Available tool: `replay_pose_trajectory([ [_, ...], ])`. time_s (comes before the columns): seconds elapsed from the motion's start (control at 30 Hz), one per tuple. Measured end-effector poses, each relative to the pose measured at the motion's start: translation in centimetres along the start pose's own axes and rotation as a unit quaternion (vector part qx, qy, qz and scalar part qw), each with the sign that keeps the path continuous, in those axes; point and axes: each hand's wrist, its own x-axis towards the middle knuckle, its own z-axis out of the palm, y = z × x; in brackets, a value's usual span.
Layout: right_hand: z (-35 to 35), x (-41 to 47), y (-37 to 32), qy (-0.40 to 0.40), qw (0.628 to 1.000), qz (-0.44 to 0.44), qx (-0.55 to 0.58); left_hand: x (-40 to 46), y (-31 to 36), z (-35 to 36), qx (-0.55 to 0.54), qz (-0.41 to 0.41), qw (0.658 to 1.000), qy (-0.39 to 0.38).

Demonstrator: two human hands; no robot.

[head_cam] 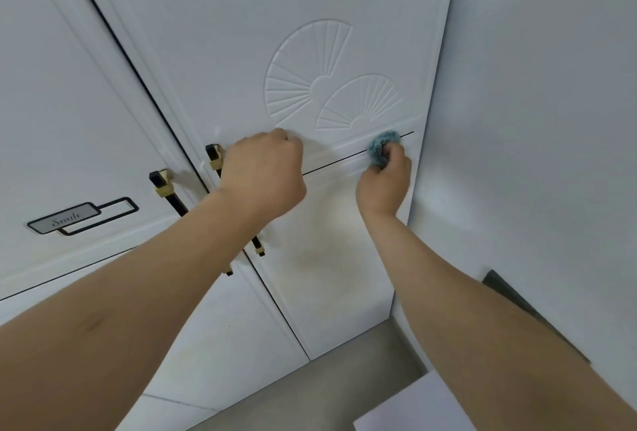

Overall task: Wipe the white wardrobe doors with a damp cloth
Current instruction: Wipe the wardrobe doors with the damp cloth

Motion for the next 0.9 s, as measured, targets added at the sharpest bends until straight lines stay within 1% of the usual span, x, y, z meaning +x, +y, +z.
replay_pose_trajectory([
  [0.07, 1.1, -3.5, 0.2, -0.038, 0.998, -0.055, 0.009, -0.3, 0.4, 0.5, -0.006, 0.004, 1.000, -0.019],
  [0.13, 2.1, -6.8, 0.7, -0.085, 0.986, -0.143, -0.006, -0.7, 0.6, 1.2, -0.037, -0.002, 0.999, -0.039],
  [0.23, 2.8, -9.3, 1.9, -0.176, 0.945, -0.272, -0.037, -1.5, 1.1, 2.0, -0.096, -0.023, 0.994, -0.045],
  [0.27, 2.7, -9.4, 2.2, -0.201, 0.931, -0.301, -0.039, -1.8, 1.2, 2.4, -0.124, -0.039, 0.991, -0.037],
  [0.3, 2.4, -9.2, 2.4, -0.218, 0.925, -0.309, -0.032, -2.1, 1.3, 2.7, -0.167, -0.065, 0.983, -0.032],
  [0.33, 2.0, -8.7, 2.3, -0.222, 0.929, -0.294, -0.016, -2.4, 1.4, 2.8, -0.216, -0.098, 0.971, -0.031],
  [0.37, 1.4, -7.8, 2.0, -0.208, 0.943, -0.261, 0.008, -2.7, 1.5, 2.8, -0.259, -0.128, 0.957, -0.034],
  [0.4, 0.8, -6.5, 1.8, -0.173, 0.961, -0.214, 0.033, -3.1, 1.6, 2.8, -0.289, -0.150, 0.945, -0.042],
  [0.47, -1.0, -2.7, 1.3, -0.058, 0.990, -0.120, 0.056, -3.9, 1.3, 2.9, -0.323, -0.173, 0.929, -0.055],
  [0.53, -2.7, 1.3, 1.8, 0.043, 0.996, -0.061, 0.051, -4.9, 0.6, 2.9, -0.345, -0.188, 0.918, -0.059],
  [0.57, -3.1, 2.8, 2.2, 0.064, 0.996, -0.039, 0.047, -5.5, 0.2, 3.0, -0.351, -0.195, 0.914, -0.054],
  [0.6, -3.2, 3.9, 2.8, 0.061, 0.997, -0.025, 0.039, -6.1, -0.1, 2.9, -0.353, -0.204, 0.912, -0.040],
  [0.67, -2.4, 4.6, 4.1, 0.026, 1.000, -0.008, 0.011, -7.4, -0.8, 3.1, -0.345, -0.217, 0.913, -0.009],
  [0.77, -0.7, 2.4, 4.0, 0.025, 1.000, 0.007, -0.005, -8.3, -1.5, 3.5, -0.323, -0.210, 0.923, 0.006],
  [0.83, 0.8, -1.5, 2.8, 0.008, 1.000, -0.019, 0.001, -8.3, -1.8, 3.7, -0.308, -0.201, 0.930, 0.014],
  [0.9, 2.7, -6.5, 1.7, -0.036, 0.995, -0.093, 0.005, -8.2, -2.3, 3.8, -0.304, -0.196, 0.932, 0.036],
])
